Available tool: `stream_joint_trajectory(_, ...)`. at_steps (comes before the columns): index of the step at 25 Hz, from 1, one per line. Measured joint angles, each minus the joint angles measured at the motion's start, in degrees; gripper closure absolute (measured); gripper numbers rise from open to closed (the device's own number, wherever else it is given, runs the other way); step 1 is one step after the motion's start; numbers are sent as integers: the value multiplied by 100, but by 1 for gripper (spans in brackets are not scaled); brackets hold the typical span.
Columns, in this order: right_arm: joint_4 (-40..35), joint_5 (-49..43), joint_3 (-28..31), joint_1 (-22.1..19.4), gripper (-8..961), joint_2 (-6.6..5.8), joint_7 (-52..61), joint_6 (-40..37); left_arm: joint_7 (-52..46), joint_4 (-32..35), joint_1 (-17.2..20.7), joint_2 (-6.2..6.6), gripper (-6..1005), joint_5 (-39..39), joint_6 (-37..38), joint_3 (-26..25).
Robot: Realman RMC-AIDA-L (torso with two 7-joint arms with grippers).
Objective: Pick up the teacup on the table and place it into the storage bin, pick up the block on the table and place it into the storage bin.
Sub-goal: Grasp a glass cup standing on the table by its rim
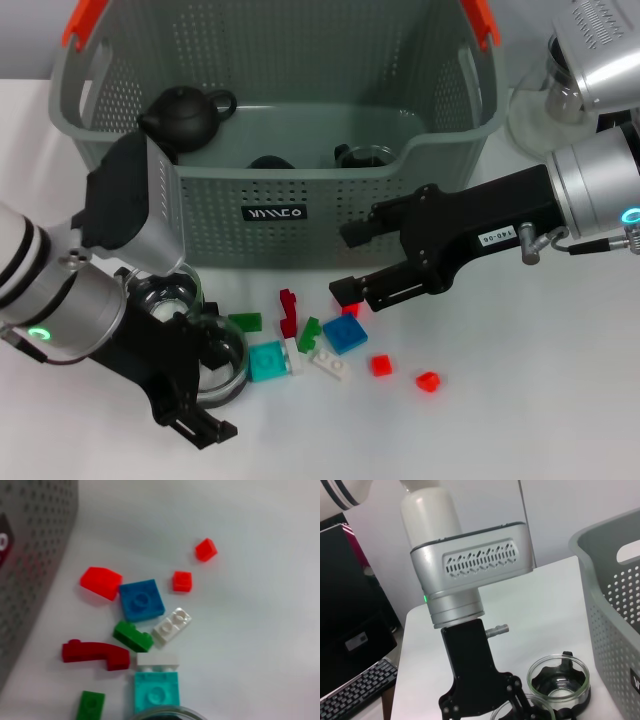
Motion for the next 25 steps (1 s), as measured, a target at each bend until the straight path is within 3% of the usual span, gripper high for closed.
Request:
stream_joint_trajectory(20,14,0,-3,-30,128,-10,3,45,-298,-344,-120,26,357,-6,155,85)
stream_joint_trajectory(25,14,0,8,-46,128,-9,5,24,-295,-334,-123,25,528,-20,201,87)
